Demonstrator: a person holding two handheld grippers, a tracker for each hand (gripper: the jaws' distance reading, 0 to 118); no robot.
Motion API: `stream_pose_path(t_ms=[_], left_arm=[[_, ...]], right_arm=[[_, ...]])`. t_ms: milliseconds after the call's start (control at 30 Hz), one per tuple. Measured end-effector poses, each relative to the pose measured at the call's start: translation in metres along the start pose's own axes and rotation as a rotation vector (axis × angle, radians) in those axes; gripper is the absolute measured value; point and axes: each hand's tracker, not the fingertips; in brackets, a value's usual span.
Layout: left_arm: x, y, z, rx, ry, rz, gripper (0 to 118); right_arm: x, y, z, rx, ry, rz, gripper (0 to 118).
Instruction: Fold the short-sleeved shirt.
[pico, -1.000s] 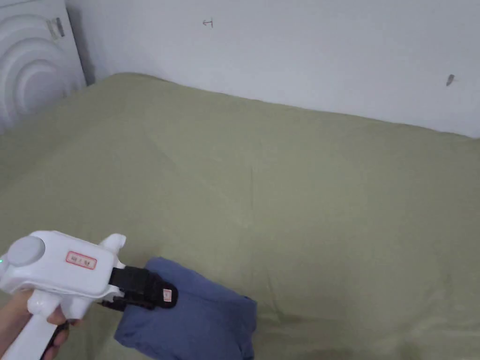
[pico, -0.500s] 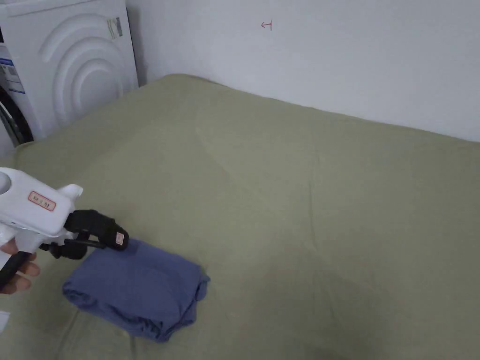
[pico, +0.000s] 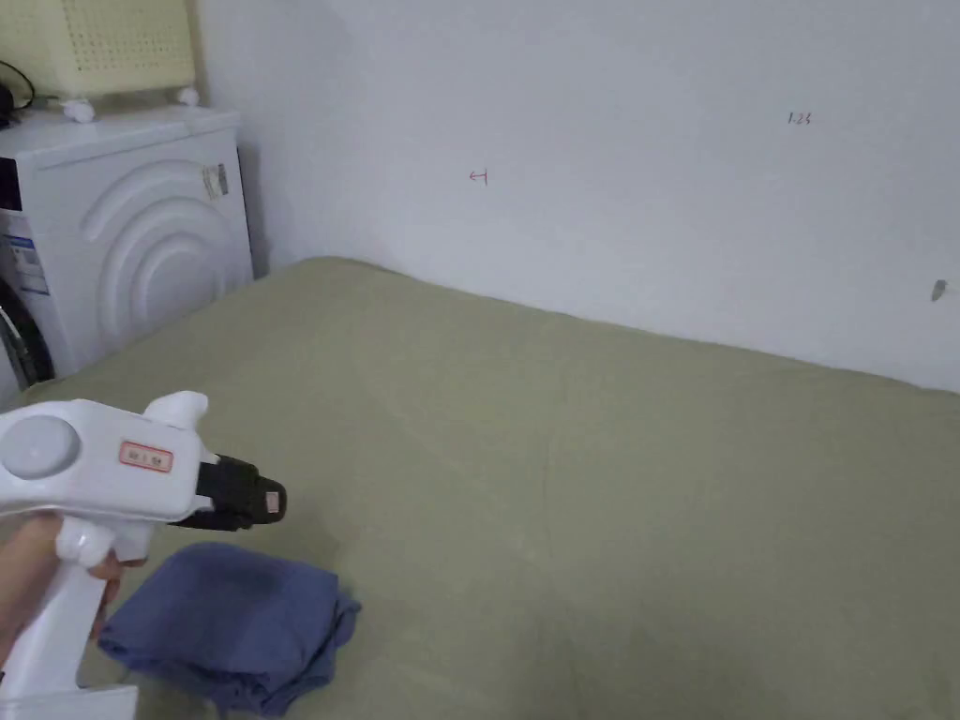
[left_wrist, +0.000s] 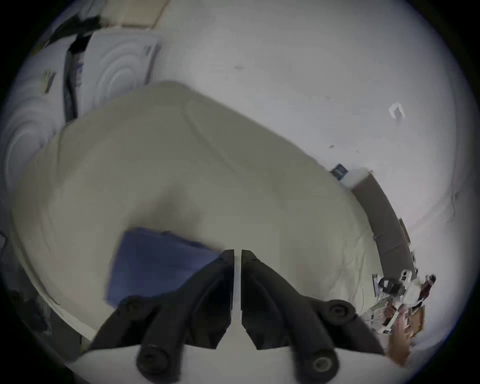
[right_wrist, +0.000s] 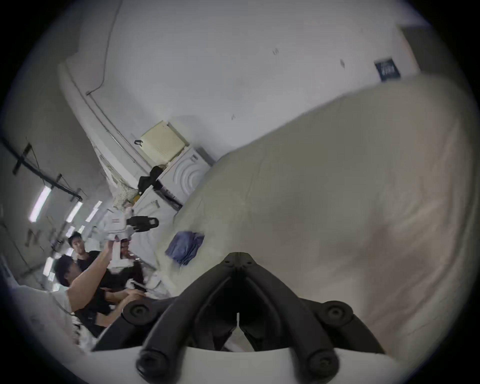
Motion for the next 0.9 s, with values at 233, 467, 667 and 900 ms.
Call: stream_pose_path(t_ms=[233,467,667,900], left_arm=[[0.208,-0.062,-0.015,0.250,0.003,-0.251,5],[0.333,-0.104,-0.003,0.628,0.221,-0.405,5],[0.357,-0.107,0.016,0.633,0.180,-0.448,5],[0.363,-0.102,0.030,0.640,0.157,-0.468,5]], right_arm=[[-0.044,0.034,0.051,0.241,-0.377,0.361,1],[-0.073,0.047,0.081,0.478,-0.630,0.531,1],[-0.091,0.055,0.097,0.554,-0.626,0.542,1],[-0.098,0.060,0.103,0.569,-0.614,0.541,4]])
